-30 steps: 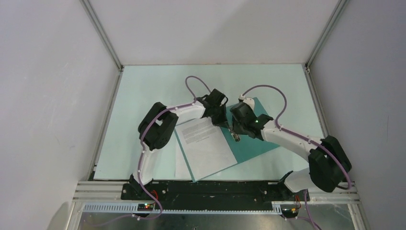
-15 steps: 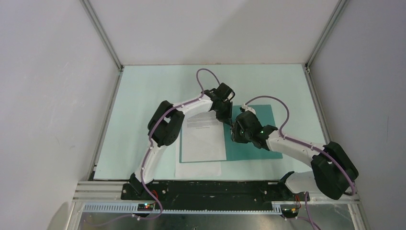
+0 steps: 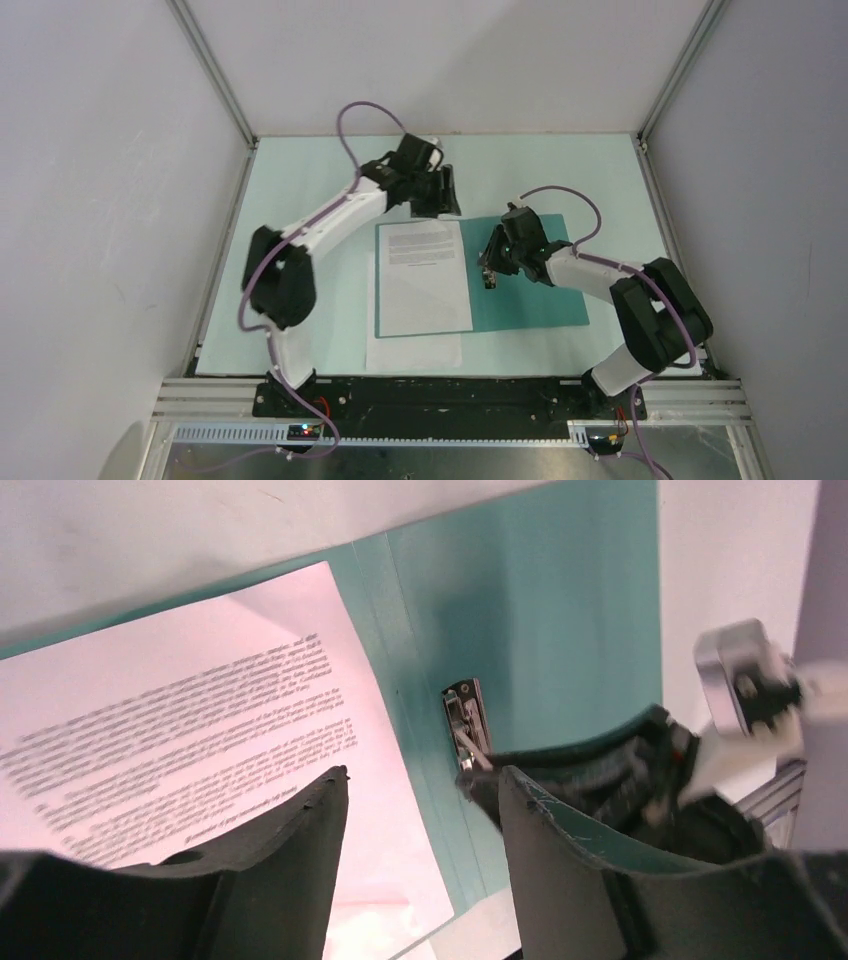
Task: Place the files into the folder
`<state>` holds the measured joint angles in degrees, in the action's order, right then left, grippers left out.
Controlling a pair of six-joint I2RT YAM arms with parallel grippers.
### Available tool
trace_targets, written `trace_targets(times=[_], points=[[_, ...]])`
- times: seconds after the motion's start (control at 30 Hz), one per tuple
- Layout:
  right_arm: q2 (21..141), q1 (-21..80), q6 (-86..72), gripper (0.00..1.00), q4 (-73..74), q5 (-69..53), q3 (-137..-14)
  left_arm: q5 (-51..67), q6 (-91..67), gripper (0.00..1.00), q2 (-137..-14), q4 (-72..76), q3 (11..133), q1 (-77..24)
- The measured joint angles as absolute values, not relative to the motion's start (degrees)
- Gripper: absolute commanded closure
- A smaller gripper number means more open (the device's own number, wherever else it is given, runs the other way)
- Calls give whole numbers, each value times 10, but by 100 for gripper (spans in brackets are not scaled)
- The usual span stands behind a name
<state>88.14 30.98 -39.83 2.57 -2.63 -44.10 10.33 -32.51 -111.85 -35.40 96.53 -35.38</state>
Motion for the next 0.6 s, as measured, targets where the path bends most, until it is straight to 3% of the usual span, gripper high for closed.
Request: trace_targets(times=[0.23,0.4,0.6], points=[[932,276,-405,63,9,-53,-507,61,-325,34,-966,-347,818,-335],[975,265,-406,54,-8,-70,-554,49,-325,32,-944,-349,718,-335],[1024,263,-410,52,-16,-82,-582,39,-327,30,-911,-353,643,-334]])
